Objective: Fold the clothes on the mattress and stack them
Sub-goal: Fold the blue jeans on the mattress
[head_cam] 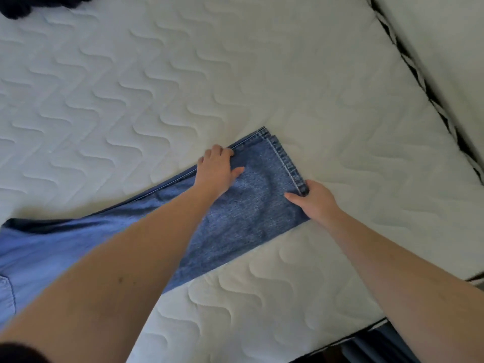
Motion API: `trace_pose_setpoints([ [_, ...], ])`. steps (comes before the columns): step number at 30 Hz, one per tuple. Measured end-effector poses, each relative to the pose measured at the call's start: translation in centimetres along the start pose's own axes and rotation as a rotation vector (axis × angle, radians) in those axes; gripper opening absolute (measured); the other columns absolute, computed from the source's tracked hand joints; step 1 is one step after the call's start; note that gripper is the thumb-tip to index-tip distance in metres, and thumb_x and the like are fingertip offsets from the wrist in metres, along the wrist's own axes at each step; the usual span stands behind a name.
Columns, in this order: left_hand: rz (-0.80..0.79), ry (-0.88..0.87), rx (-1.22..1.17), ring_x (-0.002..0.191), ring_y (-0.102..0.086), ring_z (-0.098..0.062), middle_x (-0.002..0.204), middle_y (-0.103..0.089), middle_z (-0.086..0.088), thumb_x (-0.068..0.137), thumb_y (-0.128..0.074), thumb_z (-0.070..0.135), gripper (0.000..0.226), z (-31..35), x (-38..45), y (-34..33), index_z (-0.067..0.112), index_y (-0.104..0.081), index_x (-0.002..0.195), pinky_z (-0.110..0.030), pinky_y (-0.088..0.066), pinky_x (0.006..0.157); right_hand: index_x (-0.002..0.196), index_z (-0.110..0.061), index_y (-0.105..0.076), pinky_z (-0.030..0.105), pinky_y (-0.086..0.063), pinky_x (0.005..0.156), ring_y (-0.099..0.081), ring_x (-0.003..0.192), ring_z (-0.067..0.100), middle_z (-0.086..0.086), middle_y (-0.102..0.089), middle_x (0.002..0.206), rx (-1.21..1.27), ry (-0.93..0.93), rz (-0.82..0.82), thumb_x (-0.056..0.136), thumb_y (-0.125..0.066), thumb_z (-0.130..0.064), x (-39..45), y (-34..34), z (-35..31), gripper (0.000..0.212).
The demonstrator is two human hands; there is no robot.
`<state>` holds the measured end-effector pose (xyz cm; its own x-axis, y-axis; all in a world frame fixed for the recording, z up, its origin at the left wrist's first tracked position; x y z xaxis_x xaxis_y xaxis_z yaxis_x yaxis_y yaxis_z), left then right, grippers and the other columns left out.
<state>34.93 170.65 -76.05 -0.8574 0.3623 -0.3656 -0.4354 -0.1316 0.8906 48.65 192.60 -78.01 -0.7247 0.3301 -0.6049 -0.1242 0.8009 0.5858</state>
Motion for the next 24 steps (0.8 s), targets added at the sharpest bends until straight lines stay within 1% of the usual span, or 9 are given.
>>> trace_pose_setpoints([
  [5,-0.061,0.009,-0.001,0.124,-0.04,-0.031,0.134,-0.04,-0.01,0.086,-0.063,0.055,0.059,2.7,3.2,-0.1,0.018,-0.055,0.131,-0.045,-0.033,0.104,0.077,-0.022,-0.053,0.022,-0.035,0.053,-0.056,0.066,0.008,-0.01,-0.059,0.073,0.095,-0.004,0.073,0.083,-0.065,-0.059,-1.5,0.3,0.6,0.039],
  [7,-0.082,0.014,-0.044,0.124,-0.039,-0.03,0.134,-0.039,-0.008,0.084,-0.064,0.057,0.06,3.6,4.0,-0.1,0.02,-0.056,0.13,-0.045,-0.032,0.106,0.084,-0.02,-0.061,0.03,-0.046,0.066,-0.06,0.079,0.016,-0.008,-0.062,0.082,0.225,-0.089,0.061,0.092,-0.047,-0.064,-1.6,0.3,1.7,0.046],
  [9,-0.082,-0.002,-0.105,0.123,-0.04,-0.029,0.133,-0.039,-0.008,0.086,-0.065,0.052,0.052,4.5,4.9,0.0,0.019,-0.059,0.125,-0.043,-0.034,0.107,0.104,-0.017,-0.068,0.034,-0.052,0.081,-0.063,0.088,0.019,-0.003,-0.067,0.093,0.525,-0.267,0.007,0.1,-0.035,-0.055,-1.7,-0.1,3.3,0.05],
  [11,-0.074,-0.033,-0.197,0.117,-0.047,-0.029,0.132,-0.043,-0.01,0.089,-0.066,0.041,0.041,4.9,5.6,0.3,0.014,-0.062,0.118,-0.041,-0.04,0.102,0.097,-0.015,-0.068,0.029,-0.054,0.067,-0.065,0.073,0.015,0.0,-0.07,0.084,0.82,-0.379,-0.054,0.104,-0.04,-0.039,-1.9,-0.8,4.0,0.038],
  [13,-0.056,-0.033,-0.289,0.101,-0.055,-0.03,0.114,-0.054,-0.011,0.091,-0.065,0.032,0.028,4.4,6.0,1.0,0.009,-0.061,0.107,-0.034,-0.043,0.083,0.093,-0.014,-0.067,0.025,-0.055,0.059,-0.066,0.067,0.012,0.001,-0.071,0.082,0.926,-0.37,-0.119,0.105,-0.043,-0.027,-1.9,-1.2,3.9,0.029],
  [14,-0.04,-0.02,-0.313,0.092,-0.056,-0.03,0.101,-0.057,-0.01,0.092,-0.064,0.03,0.023,3.8,6.2,1.3,0.01,-0.058,0.101,-0.031,-0.04,0.075,0.095,-0.013,-0.066,0.023,-0.056,0.058,-0.067,0.068,0.01,0.001,-0.072,0.084,0.948,-0.347,-0.145,0.104,-0.044,-0.023,-1.9,-1.4,3.7,0.026],
  [16,-0.017,0.02,-0.333,0.083,-0.054,-0.027,0.088,-0.057,-0.005,0.092,-0.063,0.03,0.019,2.6,6.3,1.9,0.014,-0.053,0.096,-0.029,-0.035,0.07,0.102,-0.012,-0.065,0.02,-0.058,0.063,-0.069,0.071,0.009,0.003,-0.072,0.089,0.979,-0.313,-0.19,0.103,-0.047,-0.019,-2.1,-1.6,3.4,0.02],
  [21,-0.036,0.01,-0.307,0.084,-0.053,-0.023,0.09,-0.059,-0.003,0.09,-0.067,0.029,0.018,3.4,7.0,1.6,0.017,-0.055,0.097,-0.03,-0.037,0.073,0.112,-0.006,-0.062,0.02,-0.058,0.066,-0.071,0.075,0.011,0.011,-0.071,0.099,1.029,-0.286,-0.103,0.104,-0.044,-0.024,-2.4,-1.5,3.2,0.027],
  [24,-0.016,0.029,-0.316,0.087,-0.054,-0.023,0.095,-0.06,-0.004,0.089,-0.067,0.028,0.022,4.0,7.4,1.3,0.013,-0.058,0.104,-0.03,-0.04,0.075,0.107,-0.018,-0.063,0.023,-0.058,0.069,-0.071,0.084,0.013,0.006,-0.073,0.101,1.068,-0.258,-0.053,0.098,-0.051,-0.041,-2.8,-1.8,3.0,0.027],
])
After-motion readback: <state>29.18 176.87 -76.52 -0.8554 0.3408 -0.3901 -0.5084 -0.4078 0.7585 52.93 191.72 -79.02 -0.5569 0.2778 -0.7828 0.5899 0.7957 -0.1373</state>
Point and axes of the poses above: each hand's wrist, its own x-axis towards the middle knuckle, its own y-axis out of the back of the hand, z = x × y, the point moved 7 cm from there along x, towards the middle knuckle
